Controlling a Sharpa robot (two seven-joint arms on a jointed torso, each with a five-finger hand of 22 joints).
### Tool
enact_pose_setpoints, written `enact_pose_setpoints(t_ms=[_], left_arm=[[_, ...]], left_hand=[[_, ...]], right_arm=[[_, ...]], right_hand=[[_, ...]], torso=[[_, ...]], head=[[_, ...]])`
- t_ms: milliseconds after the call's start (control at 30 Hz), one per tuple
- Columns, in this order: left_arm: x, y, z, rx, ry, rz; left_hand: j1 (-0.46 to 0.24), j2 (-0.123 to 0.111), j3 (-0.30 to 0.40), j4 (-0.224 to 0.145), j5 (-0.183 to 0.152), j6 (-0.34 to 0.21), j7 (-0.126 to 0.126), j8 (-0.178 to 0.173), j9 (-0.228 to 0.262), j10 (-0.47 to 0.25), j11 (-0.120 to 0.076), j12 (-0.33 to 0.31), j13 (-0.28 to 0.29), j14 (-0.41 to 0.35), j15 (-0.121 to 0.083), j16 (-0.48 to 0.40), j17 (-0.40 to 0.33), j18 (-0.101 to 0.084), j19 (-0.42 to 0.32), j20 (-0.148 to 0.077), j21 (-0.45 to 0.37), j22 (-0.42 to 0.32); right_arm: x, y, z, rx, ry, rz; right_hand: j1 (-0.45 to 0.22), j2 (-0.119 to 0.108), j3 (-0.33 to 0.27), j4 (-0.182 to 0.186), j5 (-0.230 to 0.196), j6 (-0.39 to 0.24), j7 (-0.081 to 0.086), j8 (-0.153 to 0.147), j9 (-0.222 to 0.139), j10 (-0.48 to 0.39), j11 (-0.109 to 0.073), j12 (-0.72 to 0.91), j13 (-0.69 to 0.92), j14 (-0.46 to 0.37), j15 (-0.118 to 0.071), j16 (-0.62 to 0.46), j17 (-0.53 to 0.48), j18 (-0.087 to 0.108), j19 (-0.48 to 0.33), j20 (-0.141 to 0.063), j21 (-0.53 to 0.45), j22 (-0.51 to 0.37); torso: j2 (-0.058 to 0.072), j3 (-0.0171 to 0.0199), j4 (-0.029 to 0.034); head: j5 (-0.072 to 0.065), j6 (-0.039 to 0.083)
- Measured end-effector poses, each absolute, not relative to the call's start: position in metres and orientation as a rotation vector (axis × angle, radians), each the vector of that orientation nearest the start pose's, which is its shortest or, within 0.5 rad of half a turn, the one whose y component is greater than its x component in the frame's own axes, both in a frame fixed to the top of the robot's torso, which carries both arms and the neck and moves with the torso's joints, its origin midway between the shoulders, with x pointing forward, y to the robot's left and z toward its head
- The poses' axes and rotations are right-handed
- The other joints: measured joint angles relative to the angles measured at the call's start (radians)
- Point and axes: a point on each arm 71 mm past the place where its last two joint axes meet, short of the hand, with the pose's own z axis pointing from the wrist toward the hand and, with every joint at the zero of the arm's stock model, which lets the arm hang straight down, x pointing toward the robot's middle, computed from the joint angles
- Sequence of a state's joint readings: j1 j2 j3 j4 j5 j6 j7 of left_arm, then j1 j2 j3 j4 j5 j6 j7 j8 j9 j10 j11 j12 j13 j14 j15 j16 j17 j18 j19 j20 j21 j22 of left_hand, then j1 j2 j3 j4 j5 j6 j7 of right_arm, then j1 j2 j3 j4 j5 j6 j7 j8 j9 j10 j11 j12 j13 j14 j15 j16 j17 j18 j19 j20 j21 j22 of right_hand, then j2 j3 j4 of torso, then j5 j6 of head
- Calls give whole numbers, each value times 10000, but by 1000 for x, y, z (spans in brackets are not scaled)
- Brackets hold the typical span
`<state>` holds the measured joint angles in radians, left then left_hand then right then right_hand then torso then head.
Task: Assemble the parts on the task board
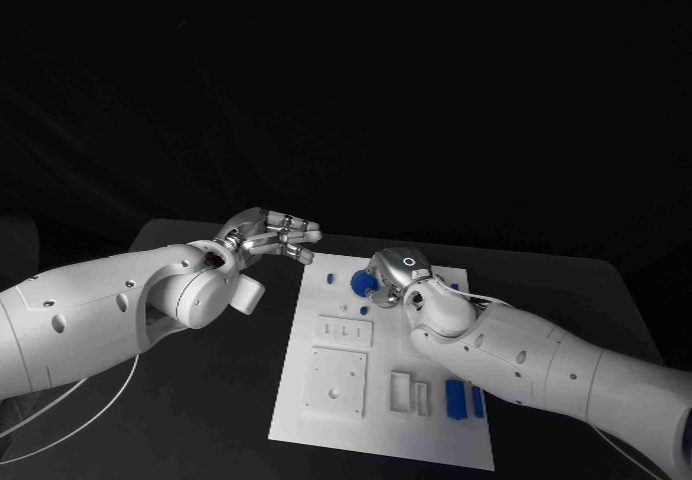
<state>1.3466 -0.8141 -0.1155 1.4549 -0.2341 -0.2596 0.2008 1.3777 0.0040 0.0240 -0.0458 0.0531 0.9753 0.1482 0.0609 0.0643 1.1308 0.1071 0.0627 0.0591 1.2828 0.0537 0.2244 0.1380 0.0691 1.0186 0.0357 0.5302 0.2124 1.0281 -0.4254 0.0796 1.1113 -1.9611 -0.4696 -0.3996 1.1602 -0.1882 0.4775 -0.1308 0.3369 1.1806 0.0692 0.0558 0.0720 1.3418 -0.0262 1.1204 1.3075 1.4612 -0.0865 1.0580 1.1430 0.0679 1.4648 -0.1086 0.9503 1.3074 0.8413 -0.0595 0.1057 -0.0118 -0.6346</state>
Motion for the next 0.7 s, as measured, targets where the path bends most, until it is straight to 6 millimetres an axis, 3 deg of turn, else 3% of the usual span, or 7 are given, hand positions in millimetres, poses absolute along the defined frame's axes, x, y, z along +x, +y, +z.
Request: enact_pose_setpoints(t_ms=[400,533,700], left_arm=[[515,210,-146,-8415,16214,-13658],[515,209,-146,-8412,16221,-13664],[515,209,-146,-8412,16226,-13664]], left_hand=[[0,0,0,0,0,0,0,0,0,0,0,0,0,0,0,0,0,0,0,0,0,1],[0,0,0,0,0,0,0,0,0,0,0,0,0,0,0,0,0,0,0,0,0,2],[0,0,0,0,0,0,0,0,0,0,0,0,0,0,0,0,0,0,0,0,0,2]], right_arm=[[528,-108,-243,-2071,14566,3030],[528,-107,-244,-2066,14666,3016],[529,-107,-244,-2020,14804,3033]], right_hand=[[-1,-1,0,0,-190,-24,-20,50,0,-30,30,-61,-1,-1,1,-40,-31,1,0,0,0,0],[-96,-48,-11,188,-515,-524,107,124,1,-89,86,-139,-1,-2,2,-76,-62,0,0,0,-39,0],[-1112,-219,176,751,-1981,-879,196,99,-54,-142,139,-225,-6,-3,2,-127,-89,1,19,19,-94,0]], torso=[[5,7,-1],[5,7,-1],[1,6,0]], head=[[26,-16],[22,-21],[6,-39]])
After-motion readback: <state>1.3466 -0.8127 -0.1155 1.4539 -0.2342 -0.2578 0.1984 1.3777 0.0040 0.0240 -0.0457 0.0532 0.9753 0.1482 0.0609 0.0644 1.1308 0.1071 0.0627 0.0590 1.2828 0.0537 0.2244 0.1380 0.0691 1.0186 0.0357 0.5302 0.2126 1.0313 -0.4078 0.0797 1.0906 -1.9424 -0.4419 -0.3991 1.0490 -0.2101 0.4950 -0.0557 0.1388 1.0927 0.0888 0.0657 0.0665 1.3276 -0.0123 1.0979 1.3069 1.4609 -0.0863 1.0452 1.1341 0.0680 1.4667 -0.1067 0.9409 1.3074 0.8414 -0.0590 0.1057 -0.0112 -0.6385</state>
